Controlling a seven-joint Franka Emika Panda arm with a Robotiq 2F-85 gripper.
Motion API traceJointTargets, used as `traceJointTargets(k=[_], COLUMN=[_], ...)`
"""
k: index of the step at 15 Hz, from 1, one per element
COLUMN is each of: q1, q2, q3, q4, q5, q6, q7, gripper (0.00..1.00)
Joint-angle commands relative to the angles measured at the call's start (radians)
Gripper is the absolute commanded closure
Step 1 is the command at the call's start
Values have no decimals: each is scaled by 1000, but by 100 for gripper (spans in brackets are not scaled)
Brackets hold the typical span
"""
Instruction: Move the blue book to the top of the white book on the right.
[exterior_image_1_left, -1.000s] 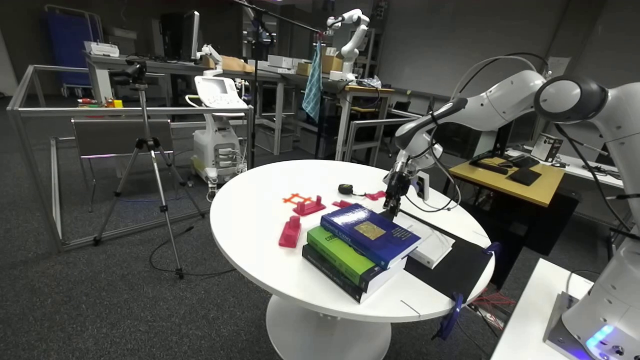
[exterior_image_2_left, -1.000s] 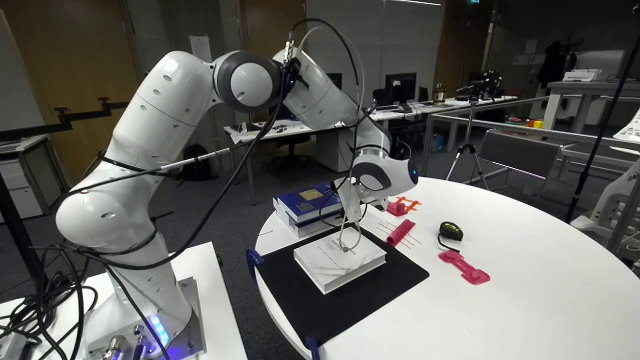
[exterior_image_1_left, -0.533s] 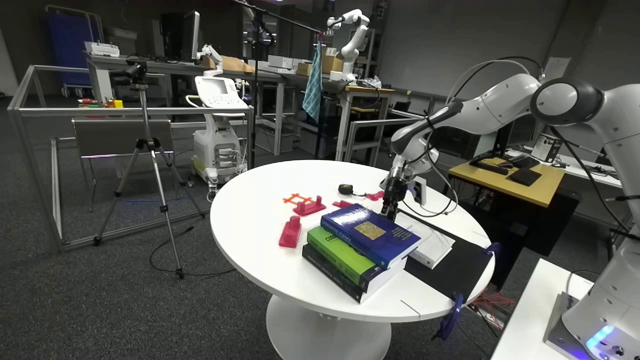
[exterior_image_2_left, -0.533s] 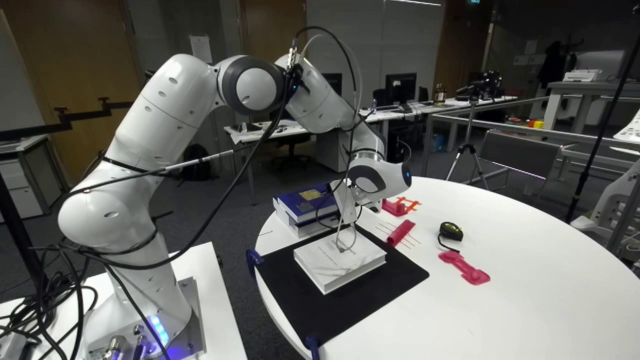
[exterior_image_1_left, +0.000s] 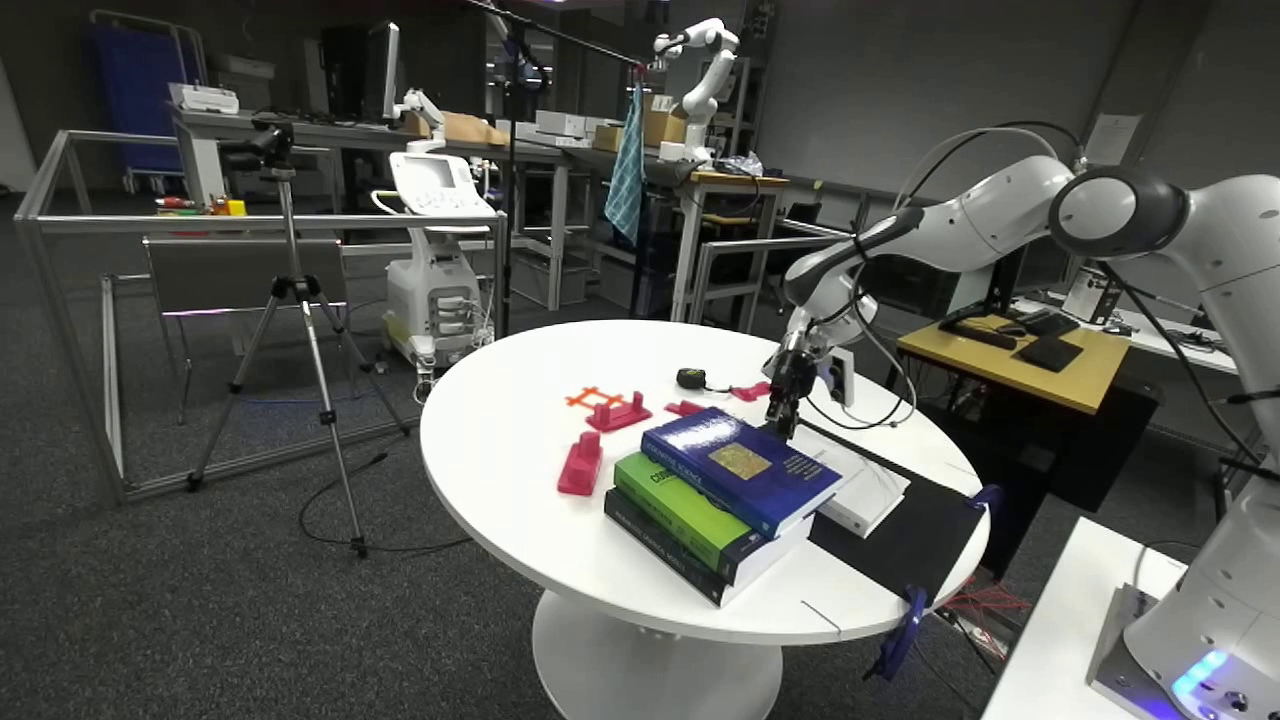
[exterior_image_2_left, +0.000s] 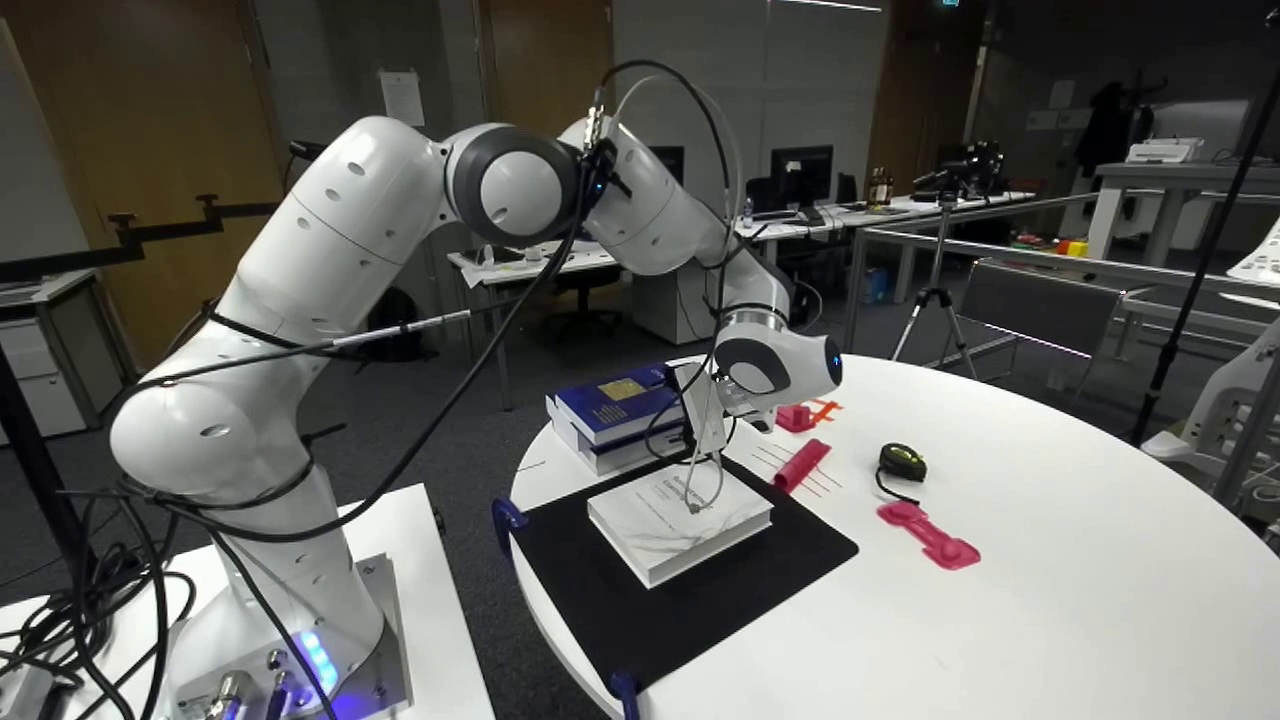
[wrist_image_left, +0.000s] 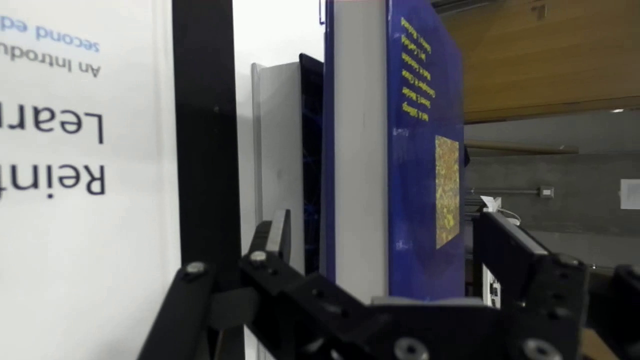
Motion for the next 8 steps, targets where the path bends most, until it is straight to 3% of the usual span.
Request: traceJointTargets(k=[1, 5, 8], q1=[-32, -26, -11], q2=[37, 63, 78], q3=[11, 3, 0], q4=[77, 114, 114], q5=[16, 17, 9], q6=[-132, -167, -114], q7=[48, 76, 68], gripper=[0, 0, 0])
